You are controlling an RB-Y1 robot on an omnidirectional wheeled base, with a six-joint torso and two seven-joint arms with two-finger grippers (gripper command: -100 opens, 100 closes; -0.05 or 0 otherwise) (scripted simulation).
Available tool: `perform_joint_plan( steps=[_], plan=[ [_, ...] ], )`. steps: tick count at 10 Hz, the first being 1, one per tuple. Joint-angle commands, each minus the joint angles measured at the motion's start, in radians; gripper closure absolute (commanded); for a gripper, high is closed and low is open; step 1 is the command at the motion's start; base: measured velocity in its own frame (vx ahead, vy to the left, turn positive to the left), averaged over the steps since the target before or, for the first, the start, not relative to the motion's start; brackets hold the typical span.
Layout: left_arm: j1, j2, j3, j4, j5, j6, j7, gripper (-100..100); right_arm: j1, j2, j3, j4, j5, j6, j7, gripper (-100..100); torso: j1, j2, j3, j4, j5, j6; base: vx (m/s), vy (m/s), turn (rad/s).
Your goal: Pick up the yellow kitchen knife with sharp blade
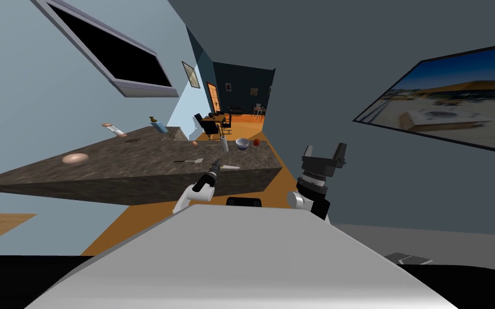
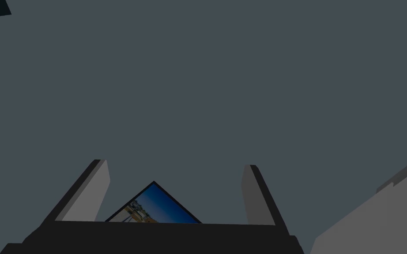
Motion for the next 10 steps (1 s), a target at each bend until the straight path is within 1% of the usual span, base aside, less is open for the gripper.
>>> perform_joint_plan(
  steps=[1,2,3,4,5,6,7,8,9,10],
  plan=[
    [-0.008,0.002,-0.001,0.005,0.002,0.032,0.008,-100,0.000,0.000,0.000,0.000,0.000,0.000,0.000,0,0.000,0.000,0.000,0.000,0.000,0.000,-0.009,-0.003,-0.027],
    [-0.025,0.004,-0.002,0.013,0.004,0.070,0.021,-100,0.000,0.000,0.000,0.000,0.000,0.000,0.000,0,0.000,0.000,0.000,0.000,0.000,0.000,-0.009,-0.004,-0.039],
    [-0.025,0.004,-0.002,0.013,0.004,0.079,0.021,-100,0.000,0.000,0.000,0.000,0.000,0.000,0.000,0,0.000,0.000,0.000,0.000,0.000,0.000,-0.008,-0.004,-0.033],
    [-0.042,0.005,-0.004,0.021,0.006,0.116,0.034,-100,0.000,0.000,0.000,0.000,0.000,0.000,0.000,0,0.000,0.000,0.000,0.000,0.000,0.000,-0.009,-0.007,-0.063],
    [-0.042,0.005,-0.004,0.021,0.006,0.124,0.034,-100,0.000,0.000,0.000,0.000,0.000,0.000,0.000,0,0.000,0.000,0.000,0.000,0.000,0.000,-0.007,-0.005,-0.028],
    [-0.059,0.007,-0.005,0.029,0.009,0.164,0.047,-100,0.000,0.000,0.000,0.000,0.000,0.000,0.000,0,0.000,0.000,0.000,0.000,0.000,0.000,-0.006,-0.007,-0.045],
    [-0.077,0.009,-0.006,0.037,0.012,0.190,0.060,-100,0.000,0.000,0.000,0.000,0.000,0.000,0.000,0,0.000,0.000,0.000,0.000,0.000,0.000,-0.007,-0.010,-0.075],
    [-0.077,0.009,-0.006,0.037,0.012,0.209,0.060,-100,0.000,0.000,0.000,0.000,0.000,0.000,0.000,0,0.000,0.000,0.000,0.000,0.000,0.000,-0.005,-0.008,-0.033],
    [-0.093,0.011,-0.007,0.044,0.014,0.244,0.073,-100,0.000,0.000,0.000,0.000,0.000,0.000,0.000,0,0.000,0.000,0.000,0.000,0.000,0.000,-0.005,-0.009,-0.041],
    [-0.093,0.011,-0.007,0.044,0.014,0.250,0.073,-100,0.000,0.000,0.000,0.000,0.000,0.000,0.000,0,0.000,0.000,0.000,0.000,0.000,0.000,-0.004,-0.007,-0.026]
  ],
)
